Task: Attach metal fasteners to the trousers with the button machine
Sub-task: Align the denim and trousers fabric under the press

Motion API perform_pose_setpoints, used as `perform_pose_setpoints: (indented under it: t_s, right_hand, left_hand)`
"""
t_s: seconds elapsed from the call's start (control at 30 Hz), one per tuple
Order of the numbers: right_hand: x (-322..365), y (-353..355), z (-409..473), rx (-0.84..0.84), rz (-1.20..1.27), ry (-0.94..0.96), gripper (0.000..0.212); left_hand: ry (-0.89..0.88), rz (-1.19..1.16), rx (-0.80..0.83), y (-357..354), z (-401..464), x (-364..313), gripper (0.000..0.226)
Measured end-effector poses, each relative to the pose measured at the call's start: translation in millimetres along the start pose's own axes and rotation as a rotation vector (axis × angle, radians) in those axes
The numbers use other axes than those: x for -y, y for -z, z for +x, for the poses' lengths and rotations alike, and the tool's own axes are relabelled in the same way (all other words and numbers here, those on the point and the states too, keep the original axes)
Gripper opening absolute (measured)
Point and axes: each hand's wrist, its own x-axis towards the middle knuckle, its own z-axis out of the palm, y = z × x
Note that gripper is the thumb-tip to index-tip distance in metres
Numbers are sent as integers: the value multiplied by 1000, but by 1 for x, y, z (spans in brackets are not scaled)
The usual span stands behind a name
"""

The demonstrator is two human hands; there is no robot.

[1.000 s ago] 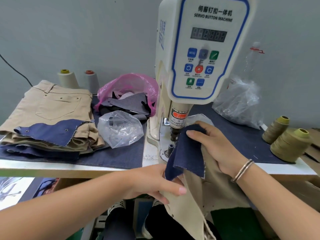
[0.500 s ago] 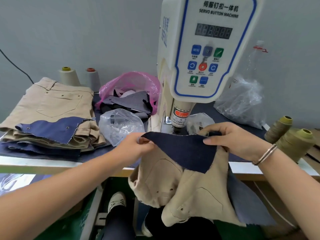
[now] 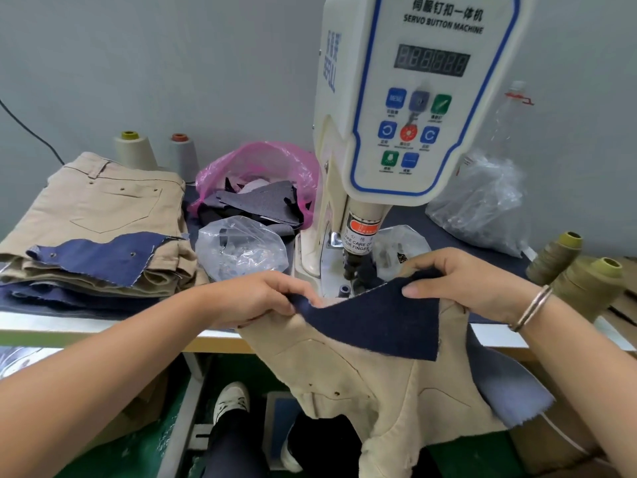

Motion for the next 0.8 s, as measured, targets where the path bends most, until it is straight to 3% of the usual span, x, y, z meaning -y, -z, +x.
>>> perform_pose_setpoints:
  t_s: [0.13,0.27,0.37,0.47,0.57,0.67,0.8]
  right_hand:
    - [-10,-5,1,-93,72,-17,13]
    - [-20,-12,1,-107,244,-71,15]
    - [-25,-14,1,-140,343,-83,21]
    - [-36,-21,2,-110,386,-154,31]
    - [-47,-33,9,-68,369,-207,16]
    - [-52,-43,16,-55,539,-209,21]
    - [-57,-47,27,-77,655,-215,14]
  left_hand:
    - [-1,-73,166,2,3,4,33]
    - [103,187,-22,-12,10,9,51]
    - [5,63,-121,-16,10,13,26]
    - [-22,-54,-176,-13,7,16,32]
    - [8,-40,-162,-10,7,21,32]
    - [2,27,-249,-2,8,27,34]
    - [-43,-15,-314,16,6,34,10]
